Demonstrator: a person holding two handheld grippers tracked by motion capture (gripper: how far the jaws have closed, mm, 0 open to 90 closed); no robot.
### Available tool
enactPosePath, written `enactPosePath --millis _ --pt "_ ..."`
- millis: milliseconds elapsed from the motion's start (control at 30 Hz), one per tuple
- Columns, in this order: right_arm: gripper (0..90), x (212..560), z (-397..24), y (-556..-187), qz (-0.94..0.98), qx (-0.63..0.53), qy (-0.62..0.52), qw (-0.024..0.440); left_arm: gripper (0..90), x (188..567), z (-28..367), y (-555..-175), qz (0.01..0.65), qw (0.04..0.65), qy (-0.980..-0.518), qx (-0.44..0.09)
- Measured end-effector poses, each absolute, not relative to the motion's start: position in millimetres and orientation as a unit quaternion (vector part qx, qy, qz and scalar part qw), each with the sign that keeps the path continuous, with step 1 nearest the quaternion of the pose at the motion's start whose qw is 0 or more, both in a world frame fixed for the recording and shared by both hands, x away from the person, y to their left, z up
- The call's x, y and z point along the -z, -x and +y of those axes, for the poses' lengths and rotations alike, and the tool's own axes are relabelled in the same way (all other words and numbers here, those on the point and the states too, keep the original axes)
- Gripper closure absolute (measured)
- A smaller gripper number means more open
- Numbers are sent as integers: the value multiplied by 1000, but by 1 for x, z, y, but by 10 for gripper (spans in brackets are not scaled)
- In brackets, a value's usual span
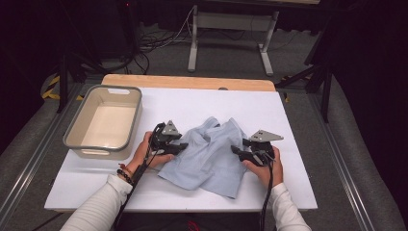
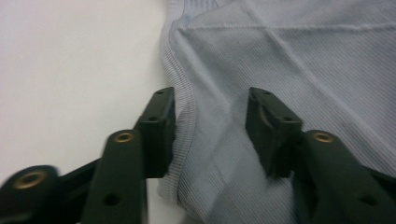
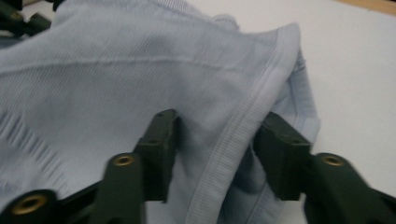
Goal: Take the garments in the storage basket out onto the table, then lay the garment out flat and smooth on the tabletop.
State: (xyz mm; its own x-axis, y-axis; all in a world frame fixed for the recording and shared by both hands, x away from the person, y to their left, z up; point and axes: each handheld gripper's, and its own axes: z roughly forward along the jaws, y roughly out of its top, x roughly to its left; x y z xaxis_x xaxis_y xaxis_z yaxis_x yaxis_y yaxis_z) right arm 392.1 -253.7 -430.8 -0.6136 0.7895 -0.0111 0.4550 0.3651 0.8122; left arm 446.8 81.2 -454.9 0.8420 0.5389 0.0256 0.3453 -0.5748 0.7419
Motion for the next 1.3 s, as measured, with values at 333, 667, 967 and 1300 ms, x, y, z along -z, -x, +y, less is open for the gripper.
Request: enactPosePath --millis 333,667,967,1300 --pt "785 428 -258 -371 813 -403 -364 210 855 455 91 -427 211 385 -888 -137" --pt "787 433 -256 -356 819 -388 -356 227 859 451 108 -385 178 382 -890 -171" --pt "785 435 -252 -354 826 -384 -345 226 859 450 116 -376 181 384 -889 -169" --pt "759 436 -250 -352 833 -380 -337 220 858 452 123 -367 189 382 -890 -164"
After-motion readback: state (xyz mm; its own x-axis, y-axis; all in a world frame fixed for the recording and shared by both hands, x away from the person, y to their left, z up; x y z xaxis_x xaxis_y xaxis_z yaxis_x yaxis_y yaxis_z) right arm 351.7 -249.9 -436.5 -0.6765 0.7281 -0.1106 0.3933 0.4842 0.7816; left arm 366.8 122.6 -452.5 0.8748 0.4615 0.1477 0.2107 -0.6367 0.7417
